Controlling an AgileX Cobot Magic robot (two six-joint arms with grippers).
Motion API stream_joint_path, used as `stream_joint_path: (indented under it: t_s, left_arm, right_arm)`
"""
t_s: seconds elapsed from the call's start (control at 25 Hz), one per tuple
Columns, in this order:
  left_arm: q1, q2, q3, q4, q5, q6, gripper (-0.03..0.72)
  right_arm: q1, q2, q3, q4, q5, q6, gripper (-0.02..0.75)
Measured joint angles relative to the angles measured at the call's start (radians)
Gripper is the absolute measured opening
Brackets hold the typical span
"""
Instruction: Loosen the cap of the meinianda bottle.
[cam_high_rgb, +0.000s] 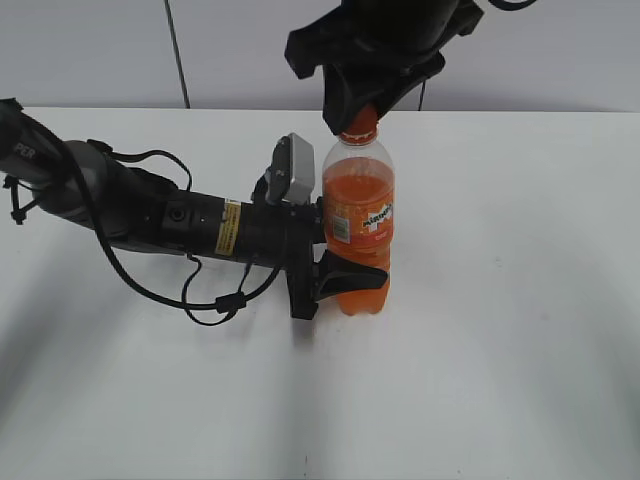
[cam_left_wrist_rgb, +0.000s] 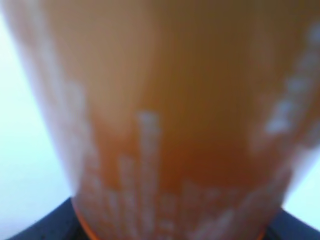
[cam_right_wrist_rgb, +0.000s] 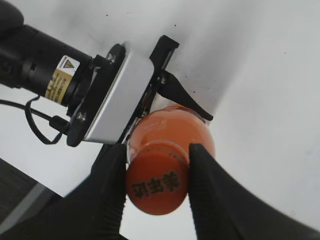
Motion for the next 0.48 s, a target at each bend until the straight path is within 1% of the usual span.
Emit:
stream_joint_path:
  t_s: [0.48]
  left_arm:
    - [0.000,0.000,0.000,0.000,0.000,0.002,0.399]
  right_arm:
    - [0.000,0.000,0.000,0.007,0.001,-0.606,0.280]
